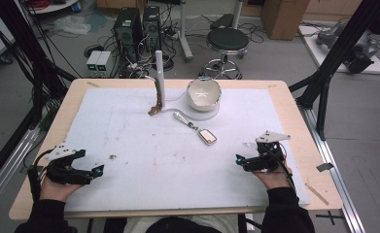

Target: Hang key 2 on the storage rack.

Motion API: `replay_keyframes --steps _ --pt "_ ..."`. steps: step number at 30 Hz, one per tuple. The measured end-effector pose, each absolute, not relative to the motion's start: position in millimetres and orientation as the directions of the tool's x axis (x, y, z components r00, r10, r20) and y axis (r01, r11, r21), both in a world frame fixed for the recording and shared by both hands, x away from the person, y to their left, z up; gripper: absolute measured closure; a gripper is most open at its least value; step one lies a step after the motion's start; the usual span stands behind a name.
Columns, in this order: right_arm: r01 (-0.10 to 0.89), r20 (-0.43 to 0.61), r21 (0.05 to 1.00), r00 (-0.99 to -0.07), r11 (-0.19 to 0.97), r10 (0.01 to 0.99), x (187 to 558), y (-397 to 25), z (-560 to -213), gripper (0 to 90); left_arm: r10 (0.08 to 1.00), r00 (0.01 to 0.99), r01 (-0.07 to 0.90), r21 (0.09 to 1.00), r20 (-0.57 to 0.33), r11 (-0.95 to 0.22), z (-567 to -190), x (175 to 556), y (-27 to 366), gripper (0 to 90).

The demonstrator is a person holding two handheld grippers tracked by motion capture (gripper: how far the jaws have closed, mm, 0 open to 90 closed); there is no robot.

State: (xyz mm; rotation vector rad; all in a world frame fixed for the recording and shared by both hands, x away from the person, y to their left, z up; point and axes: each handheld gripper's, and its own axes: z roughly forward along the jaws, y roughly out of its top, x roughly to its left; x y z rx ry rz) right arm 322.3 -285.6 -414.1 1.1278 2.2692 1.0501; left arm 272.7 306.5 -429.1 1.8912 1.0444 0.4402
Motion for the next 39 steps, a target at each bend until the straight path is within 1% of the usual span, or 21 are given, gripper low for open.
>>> replay_keyframes --steps 4,10,16,18,28,39 --pt "0.493 -0.042 0.751 -0.629 0.440 0.776 327.8 -275.3 -407.0 0.6 0.810 0.577 0.488 0.840 -0.105 -0.239 -430.7 272.0 308.2 1.7" --pt "0.513 -0.051 0.697 -0.662 0.502 0.747 342.4 -259.3 -405.2 0.6 0.812 0.572 0.495 0.838 -0.113 -0.232 -432.7 273.7 309.7 1.7" --pt "0.541 -0.052 0.657 -0.662 0.524 0.748 352.2 -252.8 -407.8 0.6 0.802 0.589 0.495 0.829 -0.102 -0.259 -435.8 275.5 304.6 1.7" --pt "0.544 -0.060 0.644 -0.666 0.538 0.744 354.7 -249.2 -406.7 0.6 0.802 0.588 0.492 0.833 -0.105 -0.252 -435.4 275.5 304.2 1.7" --pt "0.552 -0.061 0.622 -0.673 0.556 0.737 365.3 -238.7 -403.0 0.6 0.795 0.597 0.496 0.827 -0.104 -0.264 -437.1 277.5 303.0 1.7" --pt "0.549 -0.079 0.583 -0.695 0.599 0.715 382.4 -215.2 -394.5 0.6 0.792 0.601 0.499 0.824 -0.106 -0.269 -437.7 277.6 302.9 1.7"
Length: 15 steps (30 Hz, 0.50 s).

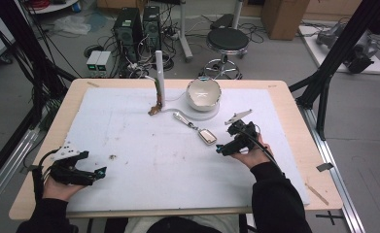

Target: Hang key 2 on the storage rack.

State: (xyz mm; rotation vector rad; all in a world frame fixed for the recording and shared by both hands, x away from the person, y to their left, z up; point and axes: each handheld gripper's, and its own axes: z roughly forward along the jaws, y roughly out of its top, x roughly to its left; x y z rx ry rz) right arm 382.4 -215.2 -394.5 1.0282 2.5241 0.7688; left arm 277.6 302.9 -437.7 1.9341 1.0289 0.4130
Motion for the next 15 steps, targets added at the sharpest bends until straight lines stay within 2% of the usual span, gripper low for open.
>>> replay_keyframes --steps 15 --pt "0.521 -0.089 0.542 -0.744 0.659 0.662 409.6 -165.2 -394.2 0.6 0.793 0.599 0.495 0.831 -0.114 -0.255 -437.3 278.1 305.2 1.7"
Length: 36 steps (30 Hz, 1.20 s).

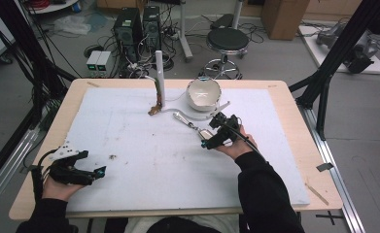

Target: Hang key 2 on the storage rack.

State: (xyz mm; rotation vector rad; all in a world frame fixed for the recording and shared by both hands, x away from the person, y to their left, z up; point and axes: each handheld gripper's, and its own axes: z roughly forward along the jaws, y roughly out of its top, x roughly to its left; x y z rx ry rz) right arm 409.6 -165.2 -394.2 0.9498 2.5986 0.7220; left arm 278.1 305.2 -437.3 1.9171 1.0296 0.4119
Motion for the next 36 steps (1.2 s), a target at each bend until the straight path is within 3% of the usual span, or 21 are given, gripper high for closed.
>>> replay_keyframes --steps 18,20,24,36 --pt "0.526 -0.052 0.509 -0.771 0.681 0.634 442.6 -117.8 -403.1 0.7 0.782 0.613 0.488 0.834 -0.115 -0.259 -438.1 278.5 306.0 1.7" --pt "0.533 -0.037 0.510 -0.771 0.675 0.636 445.0 -115.7 -404.2 5.0 0.784 0.609 0.492 0.832 -0.120 -0.255 -438.2 278.4 306.5 1.7" --pt "0.560 0.006 0.512 -0.760 0.651 0.649 453.9 -112.0 -407.7 5.3 0.783 0.609 0.493 0.832 -0.123 -0.253 -438.2 277.8 307.5 1.7" --pt "0.562 -0.005 0.497 -0.760 0.661 0.650 474.1 -87.3 -418.4 5.6 0.783 0.611 0.492 0.831 -0.119 -0.258 -438.6 277.6 308.3 1.7"
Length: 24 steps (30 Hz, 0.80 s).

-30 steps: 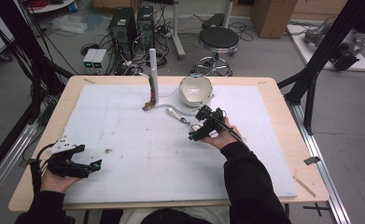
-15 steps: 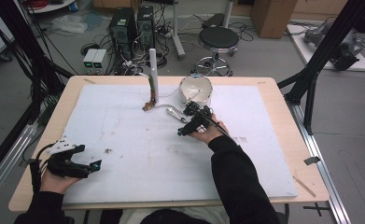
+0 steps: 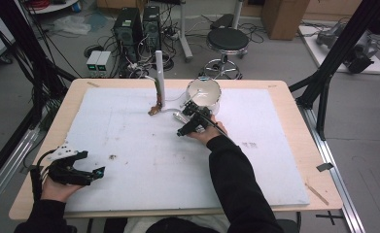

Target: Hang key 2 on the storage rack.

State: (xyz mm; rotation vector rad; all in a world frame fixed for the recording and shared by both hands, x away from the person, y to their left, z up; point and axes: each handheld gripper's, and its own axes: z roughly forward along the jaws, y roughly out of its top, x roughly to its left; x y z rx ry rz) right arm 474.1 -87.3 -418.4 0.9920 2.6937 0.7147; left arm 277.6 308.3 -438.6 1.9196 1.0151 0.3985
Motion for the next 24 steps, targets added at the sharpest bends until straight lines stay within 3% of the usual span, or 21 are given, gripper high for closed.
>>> replay_keyframes --steps 5,8,17,24 --pt "0.573 -0.004 0.480 -0.756 0.664 0.655 483.6 -76.5 -421.9 6.3 0.786 0.607 0.491 0.834 -0.119 -0.253 -438.1 277.3 310.5 1.7" --pt "0.570 0.018 0.489 -0.764 0.660 0.646 485.8 -75.0 -423.3 14.4 0.786 0.606 0.490 0.835 -0.120 -0.250 -438.3 277.0 310.7 1.7" --pt "0.560 -0.013 0.493 -0.761 0.666 0.649 487.7 -71.3 -428.6 16.9 0.785 0.607 0.491 0.834 -0.121 -0.251 -438.4 277.1 310.1 1.7" --pt "0.580 0.037 0.509 -0.753 0.637 0.657 491.0 -72.8 -430.4 22.4 0.784 0.609 0.492 0.833 -0.122 -0.252 -438.5 277.4 310.1 1.7"
